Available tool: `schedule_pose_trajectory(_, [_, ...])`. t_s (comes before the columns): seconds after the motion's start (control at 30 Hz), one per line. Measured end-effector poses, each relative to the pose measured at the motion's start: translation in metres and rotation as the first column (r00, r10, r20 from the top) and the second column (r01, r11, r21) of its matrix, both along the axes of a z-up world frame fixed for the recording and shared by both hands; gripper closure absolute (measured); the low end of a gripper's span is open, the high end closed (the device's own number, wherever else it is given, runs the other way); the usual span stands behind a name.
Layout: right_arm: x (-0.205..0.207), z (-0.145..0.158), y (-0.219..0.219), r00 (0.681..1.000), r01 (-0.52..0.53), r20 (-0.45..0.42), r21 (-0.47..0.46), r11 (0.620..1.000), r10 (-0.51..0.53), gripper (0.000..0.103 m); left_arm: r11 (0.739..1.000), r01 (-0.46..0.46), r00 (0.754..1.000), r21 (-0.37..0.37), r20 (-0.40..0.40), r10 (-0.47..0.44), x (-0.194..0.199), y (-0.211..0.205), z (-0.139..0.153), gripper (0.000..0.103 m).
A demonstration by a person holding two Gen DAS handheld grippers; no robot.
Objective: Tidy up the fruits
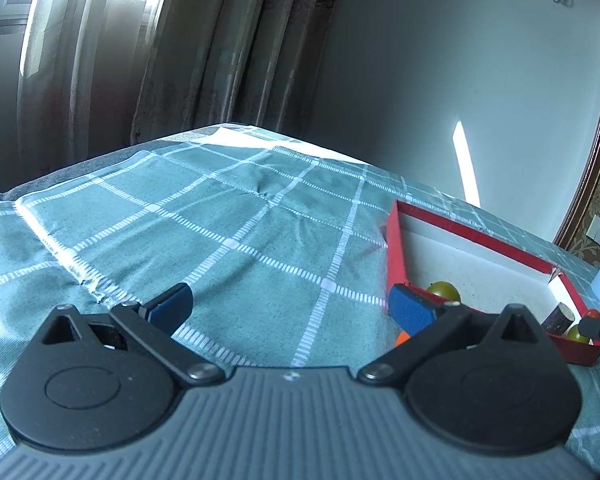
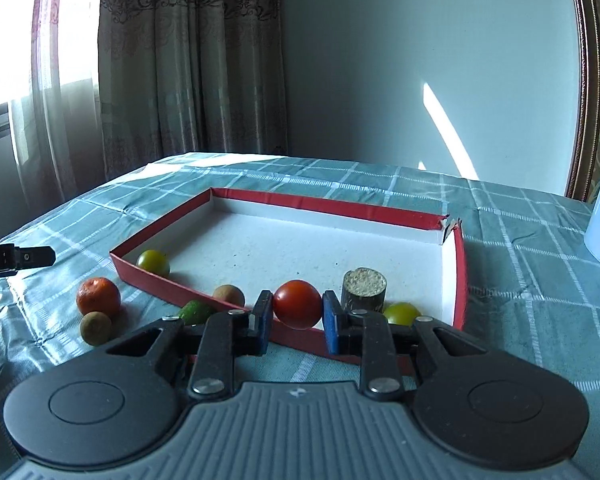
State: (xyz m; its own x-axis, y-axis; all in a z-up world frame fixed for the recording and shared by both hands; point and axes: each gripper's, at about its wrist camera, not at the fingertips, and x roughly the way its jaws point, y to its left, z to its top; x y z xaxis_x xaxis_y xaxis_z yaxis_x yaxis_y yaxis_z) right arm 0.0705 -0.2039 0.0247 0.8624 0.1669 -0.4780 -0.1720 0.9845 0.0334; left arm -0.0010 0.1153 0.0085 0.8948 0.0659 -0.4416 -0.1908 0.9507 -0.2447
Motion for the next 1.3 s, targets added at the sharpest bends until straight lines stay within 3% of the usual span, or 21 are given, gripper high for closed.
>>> schedule_pose_trajectory(0.23, [0.028,-0.012,0.0,0.998,0.055,-0.008,-0.004,0.998,-0.055,0.078,1.0,-0.001,1.0,0.004,-0.006,0.001,0.0,0.0,0.0,0.0])
schedule_pose_trajectory(0.5, [0.032,-0.017,0.003,0.998,0.067,0.011,-0.03,0.997,-0.067,0.078,1.0,-0.006,1.0,0.02,-0.024,0.006,0.003,-0.002,-0.001,0.0])
schedule_pose_trajectory(1.2, [0.031,-0.016,-0.008,0.996,0.084,0.012,0.053,0.995,-0.084,0.073,0.999,-0.016,0.999,0.033,-0.036,0.017,0.004,-0.002,-0.002,0.0])
schedule_pose_trajectory(1.3, [0.025,-0.012,-0.017,0.992,0.109,0.053,0.085,0.99,-0.114,0.072,0.999,-0.003,1.0,0.032,-0.03,0.004,0.002,-0.003,-0.002,0.0])
